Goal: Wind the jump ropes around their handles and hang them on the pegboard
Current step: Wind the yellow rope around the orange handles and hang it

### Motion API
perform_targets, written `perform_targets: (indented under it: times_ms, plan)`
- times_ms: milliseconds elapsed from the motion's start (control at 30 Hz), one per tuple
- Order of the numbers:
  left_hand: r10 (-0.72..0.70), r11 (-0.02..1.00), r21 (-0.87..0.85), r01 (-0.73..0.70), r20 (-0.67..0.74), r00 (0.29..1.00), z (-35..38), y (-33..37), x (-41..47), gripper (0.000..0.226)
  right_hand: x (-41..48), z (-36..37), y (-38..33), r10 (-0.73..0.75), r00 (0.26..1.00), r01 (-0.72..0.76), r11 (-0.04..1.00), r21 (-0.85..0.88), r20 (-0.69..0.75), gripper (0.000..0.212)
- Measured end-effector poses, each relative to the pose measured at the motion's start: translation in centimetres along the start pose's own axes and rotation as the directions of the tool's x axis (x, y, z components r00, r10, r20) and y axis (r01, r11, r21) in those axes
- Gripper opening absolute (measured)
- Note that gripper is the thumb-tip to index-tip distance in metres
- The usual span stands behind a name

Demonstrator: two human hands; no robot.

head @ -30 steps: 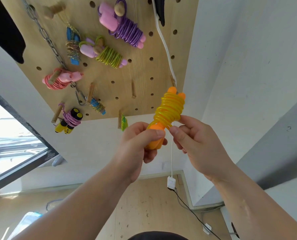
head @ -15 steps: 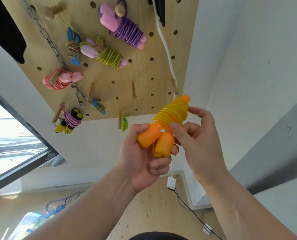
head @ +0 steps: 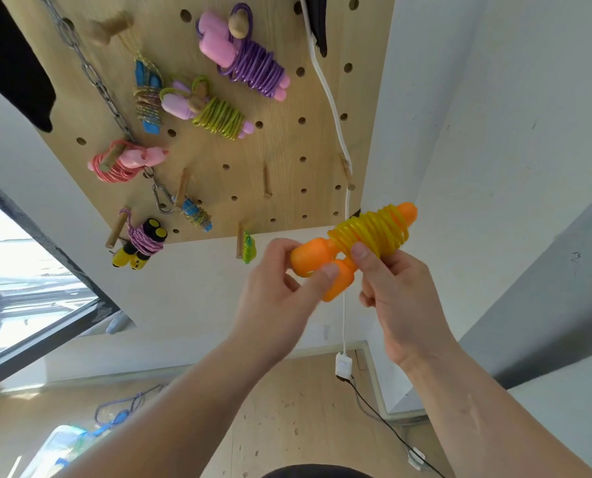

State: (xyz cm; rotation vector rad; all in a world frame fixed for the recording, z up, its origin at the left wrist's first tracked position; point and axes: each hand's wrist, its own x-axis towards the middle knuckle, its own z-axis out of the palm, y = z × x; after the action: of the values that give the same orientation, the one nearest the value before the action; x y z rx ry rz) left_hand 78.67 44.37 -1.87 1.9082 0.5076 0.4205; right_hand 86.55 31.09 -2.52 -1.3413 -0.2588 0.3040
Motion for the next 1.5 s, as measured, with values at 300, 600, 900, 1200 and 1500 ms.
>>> perform_targets:
  times_ms: [300, 600, 900, 1200, 1500]
  plan:
    - [0.42, 0.785, 0.529, -0.322, -0.074, 0.904, -0.3, -0.9, 0.3, 0.063, -0.4, 0.6, -0.9, -0.061, 0.998, 0.062, 0.992, -0.109, 0.011, 0.033]
    - [-0.014, 0.96, -0.264, 0.094, 0.288, 0.957, 0.4, 0.8, -0.3, 0.054, -0.7, 0.8, -1.3, -0.146, 0.985, 0.141, 0.989, 0.051, 0.094, 0.027]
    - [-0.102, 0.734, -0.507, 0.452, 0.575, 0.812, 0.0, 0.5, 0.0, 0.081, -0.6, -0.5, -1.8, -0.161, 0.949, 0.139, 0.985, 0.099, 0.271, 0.031]
    - [-0.26, 0.785, -0.365, 0.501, 0.54, 0.801, -0.6, 0.3, -0.1, 0.07, -0.2, -2.3, -0.7, -0.191, 0.93, 0.276, 0.927, -0.255, 0.314, 0.031]
    - [-0.492, 0.732, -0.277, 0.623, 0.418, 0.764, -0.2, 0.1, 0.6, 0.059, -0.2, -2.4, -0.8, -0.446, 0.752, 0.641, 0.326, -0.695, 0.485, 0.025]
